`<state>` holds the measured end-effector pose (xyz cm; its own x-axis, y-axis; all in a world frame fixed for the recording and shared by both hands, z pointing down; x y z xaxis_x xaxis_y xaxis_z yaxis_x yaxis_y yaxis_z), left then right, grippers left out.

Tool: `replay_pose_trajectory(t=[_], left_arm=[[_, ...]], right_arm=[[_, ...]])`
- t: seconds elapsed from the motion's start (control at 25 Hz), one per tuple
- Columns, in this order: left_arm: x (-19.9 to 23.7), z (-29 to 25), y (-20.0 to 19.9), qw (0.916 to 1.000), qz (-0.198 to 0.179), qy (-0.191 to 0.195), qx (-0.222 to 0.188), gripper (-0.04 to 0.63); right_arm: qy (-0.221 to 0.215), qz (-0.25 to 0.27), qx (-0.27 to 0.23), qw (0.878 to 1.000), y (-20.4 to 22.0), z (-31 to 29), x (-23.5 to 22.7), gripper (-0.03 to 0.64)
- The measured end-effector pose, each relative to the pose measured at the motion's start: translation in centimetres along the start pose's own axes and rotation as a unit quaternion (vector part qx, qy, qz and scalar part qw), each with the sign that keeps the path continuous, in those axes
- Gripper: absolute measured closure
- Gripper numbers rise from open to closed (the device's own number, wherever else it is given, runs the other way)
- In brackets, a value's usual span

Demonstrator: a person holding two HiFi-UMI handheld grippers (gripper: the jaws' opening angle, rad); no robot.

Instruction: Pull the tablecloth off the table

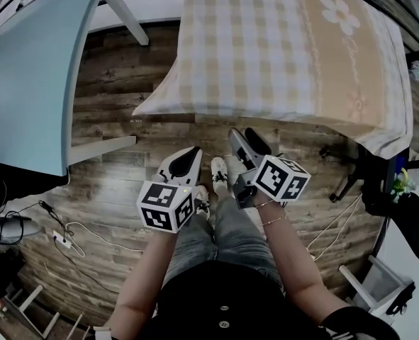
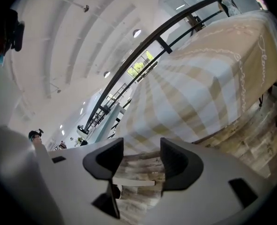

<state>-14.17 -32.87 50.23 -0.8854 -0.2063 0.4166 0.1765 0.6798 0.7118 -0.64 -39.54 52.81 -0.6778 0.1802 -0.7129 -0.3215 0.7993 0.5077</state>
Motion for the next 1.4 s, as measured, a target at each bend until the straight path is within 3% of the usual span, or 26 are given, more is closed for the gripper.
replay_pose_trajectory(t=[0.28,0.6,0.8,1.4], left_arm=[[0.8,-1.4,0.2,0.9998,0.019,-0.005,0.006,0.58],[1.7,-2.6,0.2,0.9991,0.038,-0.015,0.011,0.58],[1.8,-3.1,-0.3,0.9988,0.045,-0.016,-0.003,0.58],[1.7,-3.4,0.2,0.9987,0.044,-0.025,0.009,0.58]], right_arm=[[0.007,-0.094,-0.038,0.995,-1.9,-1.9,-2.0,0.368],[0.007,-0.167,-0.071,0.983,-3.3,-3.8,-3.9,0.365],[0.004,-0.184,-0.082,0.979,-4.1,-4.9,-4.2,0.364],[0.005,-0.191,-0.085,0.978,-4.4,-5.5,-4.6,0.368]])
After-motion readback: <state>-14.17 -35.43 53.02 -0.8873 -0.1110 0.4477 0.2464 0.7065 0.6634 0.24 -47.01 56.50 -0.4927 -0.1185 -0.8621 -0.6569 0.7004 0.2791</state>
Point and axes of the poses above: the fingertips, and each gripper's own axes: z backward along the fingers, x to its left, y out of its underside, the point moved 4 cm from there along z, backward along the fingers
